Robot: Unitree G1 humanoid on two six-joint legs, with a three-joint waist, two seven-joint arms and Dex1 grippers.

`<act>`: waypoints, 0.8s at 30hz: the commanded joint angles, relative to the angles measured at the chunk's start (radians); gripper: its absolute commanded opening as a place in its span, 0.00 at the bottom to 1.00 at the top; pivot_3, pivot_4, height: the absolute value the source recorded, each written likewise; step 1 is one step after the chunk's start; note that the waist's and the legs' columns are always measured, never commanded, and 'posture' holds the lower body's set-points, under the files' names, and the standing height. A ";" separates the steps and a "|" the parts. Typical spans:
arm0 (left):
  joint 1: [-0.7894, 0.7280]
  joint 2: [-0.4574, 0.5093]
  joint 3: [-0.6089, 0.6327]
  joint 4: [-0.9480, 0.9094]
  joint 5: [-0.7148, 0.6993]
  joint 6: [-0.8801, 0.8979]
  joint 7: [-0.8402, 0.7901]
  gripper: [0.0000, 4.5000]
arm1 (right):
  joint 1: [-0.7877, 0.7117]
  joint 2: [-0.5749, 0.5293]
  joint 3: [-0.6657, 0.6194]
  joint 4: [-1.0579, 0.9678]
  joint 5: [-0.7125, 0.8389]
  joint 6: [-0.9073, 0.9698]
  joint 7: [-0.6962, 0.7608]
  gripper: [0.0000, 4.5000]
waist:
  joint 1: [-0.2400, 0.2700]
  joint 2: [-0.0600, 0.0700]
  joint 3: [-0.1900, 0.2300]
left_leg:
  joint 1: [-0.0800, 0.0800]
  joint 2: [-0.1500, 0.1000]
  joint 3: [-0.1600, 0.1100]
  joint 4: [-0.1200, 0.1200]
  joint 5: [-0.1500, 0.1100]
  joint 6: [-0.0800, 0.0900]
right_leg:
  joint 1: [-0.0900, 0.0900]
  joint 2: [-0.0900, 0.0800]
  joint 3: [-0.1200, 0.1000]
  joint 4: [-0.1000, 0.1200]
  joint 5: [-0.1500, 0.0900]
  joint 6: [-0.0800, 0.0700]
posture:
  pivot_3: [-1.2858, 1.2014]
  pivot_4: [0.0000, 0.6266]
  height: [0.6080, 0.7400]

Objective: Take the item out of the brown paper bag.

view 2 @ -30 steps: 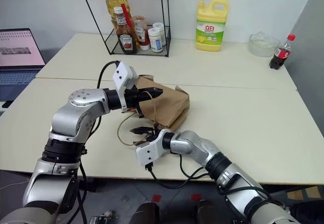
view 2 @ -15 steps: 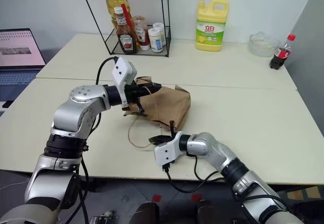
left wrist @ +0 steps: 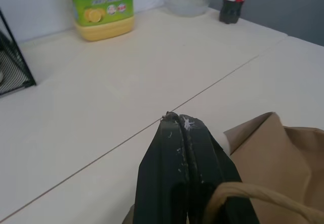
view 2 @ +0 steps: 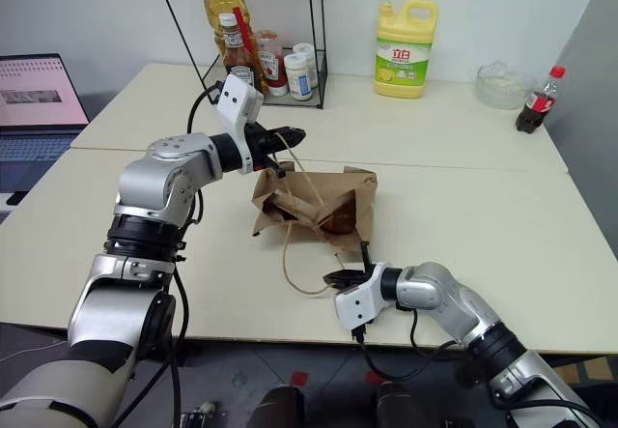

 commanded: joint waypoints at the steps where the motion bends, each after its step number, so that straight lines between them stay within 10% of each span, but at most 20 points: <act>1: -0.098 0.015 0.080 0.029 0.004 -0.039 0.049 0.00 | 0.036 -0.032 0.023 0.020 -0.020 -0.011 0.030 0.01 | 0.000 0.000 0.000 | 0.000 0.000 0.000 0.000 0.000 0.000 | 0.000 0.000 0.000 0.000 0.000 0.000 | 0.52 0.24 1.00; 24: -0.209 -0.015 0.078 0.240 0.075 -0.198 0.036 0.00 | -0.003 -0.052 0.039 0.065 -0.051 -0.083 0.038 0.01 | 0.006 -0.002 0.000 | 0.003 0.000 0.000 0.000 0.002 -0.003 | 0.004 0.000 -0.001 -0.003 0.000 0.000 | 0.52 0.24 1.00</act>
